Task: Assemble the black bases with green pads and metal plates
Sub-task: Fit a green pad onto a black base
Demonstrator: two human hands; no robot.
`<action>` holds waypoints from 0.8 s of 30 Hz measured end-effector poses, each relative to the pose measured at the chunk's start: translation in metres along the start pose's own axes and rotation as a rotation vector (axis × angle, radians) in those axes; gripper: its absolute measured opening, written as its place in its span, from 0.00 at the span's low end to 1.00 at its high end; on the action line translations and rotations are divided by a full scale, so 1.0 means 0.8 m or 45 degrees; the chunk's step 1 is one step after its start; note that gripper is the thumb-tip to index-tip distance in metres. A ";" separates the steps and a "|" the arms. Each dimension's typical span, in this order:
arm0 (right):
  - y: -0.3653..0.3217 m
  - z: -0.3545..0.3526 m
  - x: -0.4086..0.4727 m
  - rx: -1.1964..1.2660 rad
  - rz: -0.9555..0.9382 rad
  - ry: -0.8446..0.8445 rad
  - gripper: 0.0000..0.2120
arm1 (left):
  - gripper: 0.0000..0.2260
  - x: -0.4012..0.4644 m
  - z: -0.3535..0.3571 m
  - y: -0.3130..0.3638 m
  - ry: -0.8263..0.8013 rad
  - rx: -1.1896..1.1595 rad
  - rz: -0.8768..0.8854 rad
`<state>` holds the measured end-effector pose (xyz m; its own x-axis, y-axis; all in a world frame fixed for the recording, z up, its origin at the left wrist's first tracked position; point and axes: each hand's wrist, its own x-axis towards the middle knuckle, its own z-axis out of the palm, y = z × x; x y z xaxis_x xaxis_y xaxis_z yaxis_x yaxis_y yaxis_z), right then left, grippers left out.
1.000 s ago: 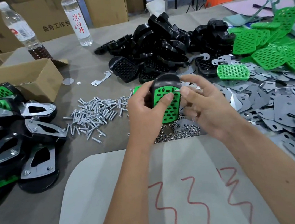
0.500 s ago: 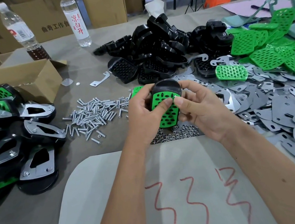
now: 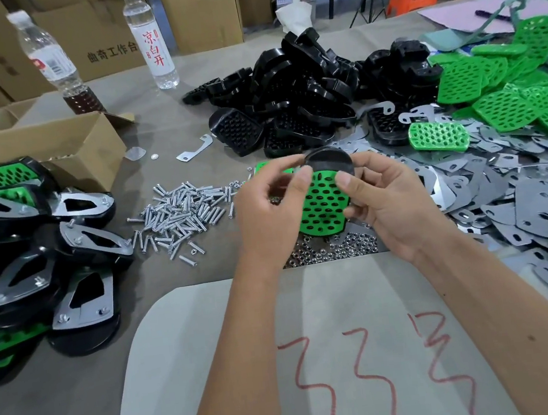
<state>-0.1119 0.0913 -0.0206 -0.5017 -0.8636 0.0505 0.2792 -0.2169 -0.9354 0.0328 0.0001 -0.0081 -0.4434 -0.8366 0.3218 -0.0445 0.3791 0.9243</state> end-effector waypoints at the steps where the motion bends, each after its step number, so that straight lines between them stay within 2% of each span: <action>1: 0.002 0.000 0.001 -0.015 -0.004 0.024 0.09 | 0.11 0.003 -0.010 -0.005 0.155 0.305 -0.037; 3: 0.006 0.000 0.002 -0.130 -0.016 0.057 0.05 | 0.13 0.007 -0.035 -0.017 0.394 0.927 -0.194; 4: 0.008 0.000 0.003 -0.216 -0.021 0.085 0.05 | 0.14 0.007 -0.045 -0.022 0.433 1.088 -0.298; 6: 0.013 0.001 0.004 -0.340 -0.036 0.156 0.08 | 0.15 0.006 -0.052 -0.026 0.428 1.246 -0.454; 10: 0.014 0.005 0.003 -0.349 -0.109 0.211 0.14 | 0.11 0.005 -0.043 -0.024 0.332 1.427 -0.479; 12: 0.012 0.004 0.001 -0.354 -0.130 0.289 0.17 | 0.10 0.008 -0.042 -0.025 0.340 1.416 -0.461; 16: 0.008 0.007 -0.003 -0.580 -0.316 0.353 0.12 | 0.10 0.007 -0.046 -0.026 0.422 1.339 -0.452; 19: 0.006 0.012 -0.007 -0.911 -0.582 0.315 0.12 | 0.10 0.012 -0.046 -0.018 0.503 1.133 -0.259; 21: 0.007 0.020 -0.010 -1.136 -0.748 0.194 0.16 | 0.06 0.014 -0.032 -0.011 0.381 0.826 -0.029; 24: 0.011 0.029 -0.011 -1.274 -0.777 0.066 0.18 | 0.07 0.005 0.001 -0.003 0.131 0.513 0.162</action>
<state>-0.0863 0.0863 -0.0212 -0.3688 -0.7157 0.5931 -0.7759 -0.1143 -0.6204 0.0301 -0.0039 -0.0095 -0.3773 -0.8004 0.4658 -0.3502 0.5889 0.7284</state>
